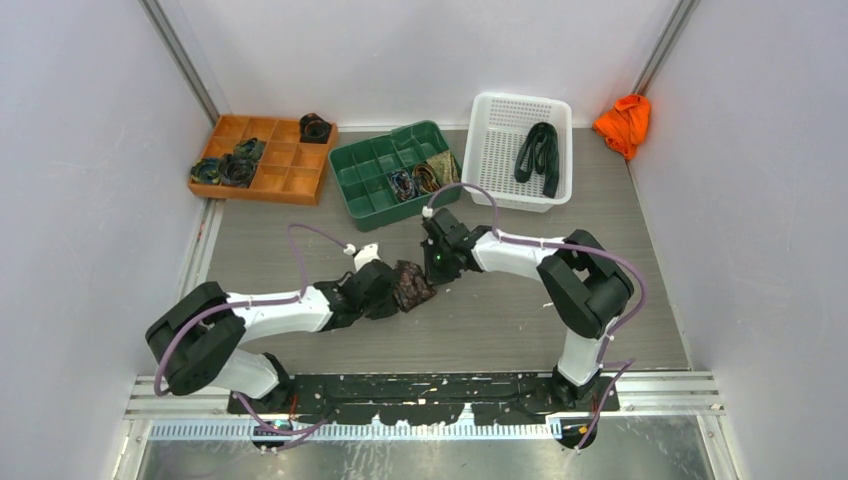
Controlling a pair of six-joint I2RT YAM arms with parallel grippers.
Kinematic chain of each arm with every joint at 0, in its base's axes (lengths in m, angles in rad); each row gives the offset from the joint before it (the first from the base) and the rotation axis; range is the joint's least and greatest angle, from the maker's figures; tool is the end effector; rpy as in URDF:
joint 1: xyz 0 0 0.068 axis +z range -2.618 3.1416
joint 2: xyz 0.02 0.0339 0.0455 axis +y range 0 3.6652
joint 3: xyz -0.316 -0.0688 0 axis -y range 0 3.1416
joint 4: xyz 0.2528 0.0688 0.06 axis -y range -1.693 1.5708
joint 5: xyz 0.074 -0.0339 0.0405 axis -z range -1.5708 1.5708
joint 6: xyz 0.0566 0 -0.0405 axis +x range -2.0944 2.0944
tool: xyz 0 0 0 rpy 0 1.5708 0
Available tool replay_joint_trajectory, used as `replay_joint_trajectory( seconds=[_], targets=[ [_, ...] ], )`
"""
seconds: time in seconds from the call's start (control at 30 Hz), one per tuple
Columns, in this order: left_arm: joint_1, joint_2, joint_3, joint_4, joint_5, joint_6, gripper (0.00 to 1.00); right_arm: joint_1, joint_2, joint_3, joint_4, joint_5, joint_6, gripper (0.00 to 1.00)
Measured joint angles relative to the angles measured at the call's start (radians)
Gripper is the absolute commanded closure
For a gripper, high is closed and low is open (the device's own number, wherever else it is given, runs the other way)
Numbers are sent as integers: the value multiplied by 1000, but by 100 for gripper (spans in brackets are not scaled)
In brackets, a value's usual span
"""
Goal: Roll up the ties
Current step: Roll the tie at the center of the board.
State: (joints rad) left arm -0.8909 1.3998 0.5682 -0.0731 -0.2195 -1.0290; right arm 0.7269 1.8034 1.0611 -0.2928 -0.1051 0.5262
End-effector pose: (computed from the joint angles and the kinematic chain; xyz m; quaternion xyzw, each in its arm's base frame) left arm 0.1735 -0.1950 0.1769 -0.1005 0.9347 -0.2068 0.2712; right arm 0.2846 0.2611 0.1823 -0.1103 0.9568 0.1960 0.1844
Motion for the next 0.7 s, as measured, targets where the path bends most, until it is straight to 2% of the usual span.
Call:
replay_joint_trajectory(
  seconds=[0.33,0.47,0.5,0.53,0.57,0.67,0.7],
  targets=[
    [0,27,5,47,-10,16,100,122,-82,-49,-18,10,63,97],
    [0,28,5,53,-15,17,100,125,-82,-49,-29,32,78,82],
    [0,28,4,54,-16,17,100,126,-82,-49,-32,45,80,81],
    [0,27,3,55,-16,16,100,127,-84,-49,-37,61,82,75],
    [0,25,0,56,-17,16,100,129,-88,-50,-42,86,82,64],
    [-1,8,-12,54,-30,17,100,126,-130,-68,-61,172,90,49],
    [-1,-2,-18,47,-36,17,100,123,-158,-81,-67,198,93,46]
  ],
)
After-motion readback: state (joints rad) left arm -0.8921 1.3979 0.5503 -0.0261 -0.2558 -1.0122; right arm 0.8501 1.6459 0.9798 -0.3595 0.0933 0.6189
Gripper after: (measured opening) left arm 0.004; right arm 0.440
